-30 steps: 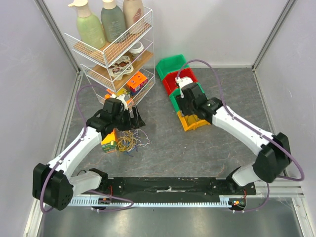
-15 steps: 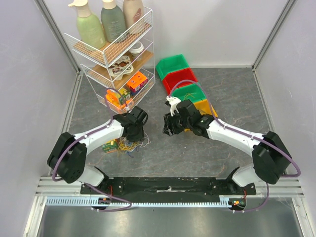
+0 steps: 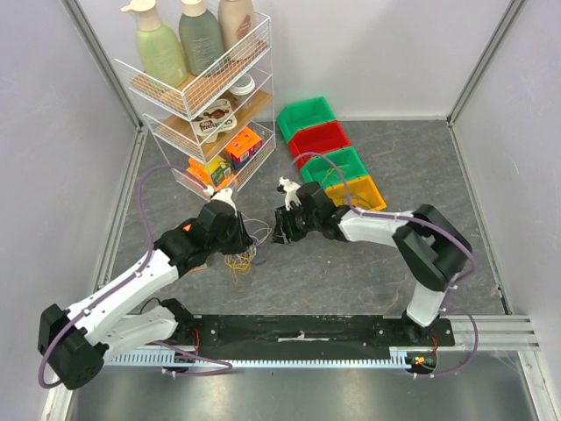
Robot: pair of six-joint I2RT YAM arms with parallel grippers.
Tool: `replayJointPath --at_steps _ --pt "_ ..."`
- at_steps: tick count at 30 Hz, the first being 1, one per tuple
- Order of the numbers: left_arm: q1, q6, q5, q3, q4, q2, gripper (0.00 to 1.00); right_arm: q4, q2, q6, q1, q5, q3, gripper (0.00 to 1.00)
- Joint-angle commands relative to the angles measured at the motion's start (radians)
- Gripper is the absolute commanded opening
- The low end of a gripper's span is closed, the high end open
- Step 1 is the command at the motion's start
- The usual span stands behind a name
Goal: Untangle the cables
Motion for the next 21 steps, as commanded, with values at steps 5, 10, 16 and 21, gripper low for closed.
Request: replayJointPath --at_steps 5,10,16,21 --pt "0.001 -0.037 0.036 -0.057 0.009 -0.085 0.2 0.043 0.176 -0.02 0.016 -0.004 0.186 0.51" --pt "0.001 -0.043 0.051 -0.068 0.011 -0.106 0.12 0.033 0.233 0.002 0.02 0.094 0.244 0.5" --pt "0.002 -0.031 0.034 -0.022 -0.026 -0.129 0.02 -0.015 0.273 -0.015 0.032 0.14 0.307 0.1" --pt "0.001 0.024 -0.068 0.186 -0.121 -0.18 0.02 -0.067 0.22 -0.035 0.035 0.29 0.245 0.0"
